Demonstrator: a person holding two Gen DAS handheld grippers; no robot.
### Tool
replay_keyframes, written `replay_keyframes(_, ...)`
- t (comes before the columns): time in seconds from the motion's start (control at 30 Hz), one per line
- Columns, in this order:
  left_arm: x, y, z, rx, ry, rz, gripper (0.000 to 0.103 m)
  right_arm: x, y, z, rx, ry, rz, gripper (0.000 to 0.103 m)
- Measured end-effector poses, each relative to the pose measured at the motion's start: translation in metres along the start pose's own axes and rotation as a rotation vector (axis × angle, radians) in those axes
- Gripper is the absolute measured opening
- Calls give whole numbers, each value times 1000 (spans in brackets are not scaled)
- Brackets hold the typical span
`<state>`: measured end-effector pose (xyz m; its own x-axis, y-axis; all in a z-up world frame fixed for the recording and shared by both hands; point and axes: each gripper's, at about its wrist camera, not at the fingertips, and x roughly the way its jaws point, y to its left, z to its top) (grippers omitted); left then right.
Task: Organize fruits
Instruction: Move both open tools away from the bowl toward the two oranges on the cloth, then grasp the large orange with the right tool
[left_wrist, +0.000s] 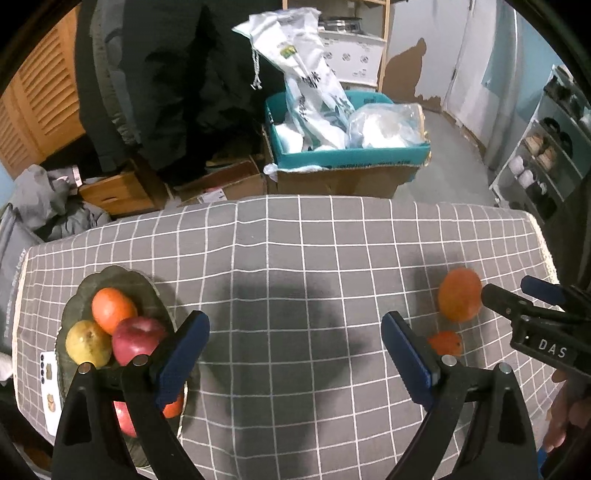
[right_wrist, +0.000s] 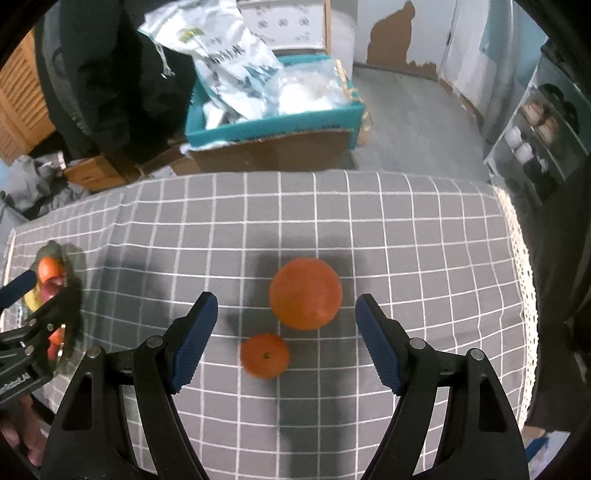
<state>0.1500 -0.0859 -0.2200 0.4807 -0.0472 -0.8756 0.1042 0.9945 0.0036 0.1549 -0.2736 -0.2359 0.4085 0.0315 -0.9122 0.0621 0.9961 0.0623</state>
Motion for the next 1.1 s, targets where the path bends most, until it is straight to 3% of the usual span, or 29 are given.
replay_keyframes(0.6,65,-16,0,1,93,10,95,80,-13,1,4,144,20,77)
replay_keyframes(0.8,72,-21,-1,-1,107,-4,95,91,-14,2,-2,165,22,77)
replay_keyframes(0.9,73,-26,-2,6,109,-10,95,94,-16,0,12,170,37,70)
replay_keyframes(1.1,70,-35,-1,18,103,-22,95,85,-19,-7,14,149,15,67)
